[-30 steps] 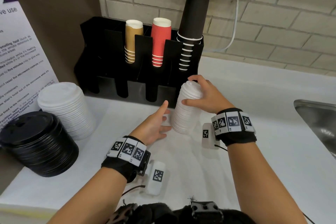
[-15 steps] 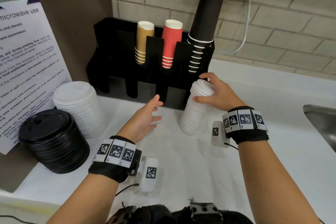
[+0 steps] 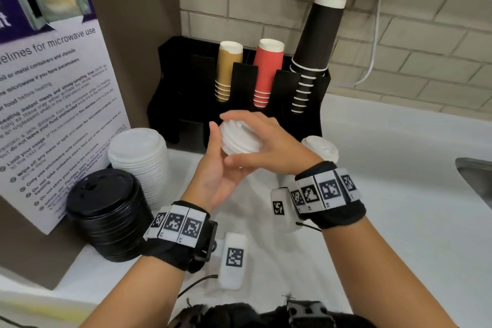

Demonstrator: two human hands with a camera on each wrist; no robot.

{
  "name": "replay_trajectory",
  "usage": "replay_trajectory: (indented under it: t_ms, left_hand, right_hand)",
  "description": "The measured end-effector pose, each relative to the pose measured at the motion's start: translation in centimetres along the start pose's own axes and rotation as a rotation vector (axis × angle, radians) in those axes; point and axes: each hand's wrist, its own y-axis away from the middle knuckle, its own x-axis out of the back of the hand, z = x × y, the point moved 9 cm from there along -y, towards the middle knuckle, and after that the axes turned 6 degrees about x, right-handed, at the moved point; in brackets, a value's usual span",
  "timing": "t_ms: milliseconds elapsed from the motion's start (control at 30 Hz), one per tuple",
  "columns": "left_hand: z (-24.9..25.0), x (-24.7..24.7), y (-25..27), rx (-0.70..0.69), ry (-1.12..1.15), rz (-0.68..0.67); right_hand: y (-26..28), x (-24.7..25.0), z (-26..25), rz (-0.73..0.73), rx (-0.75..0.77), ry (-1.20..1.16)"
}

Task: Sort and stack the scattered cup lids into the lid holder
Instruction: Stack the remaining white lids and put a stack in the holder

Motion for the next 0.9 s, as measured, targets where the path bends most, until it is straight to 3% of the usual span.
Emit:
replay_trajectory:
  t_ms: [200,900]
  left_hand:
    - [0.4,2.7,0.4,0.049,0.017,0.074]
    - [-0.2,4.3,1.0,0.129,-0.003,-0.013]
  right_hand:
    - [-1.2,-0.9,-0.6,-0.088,0.013,0.006]
    - [-1.2,-2.9,-1.0,-0.101,-0.049,-0.091]
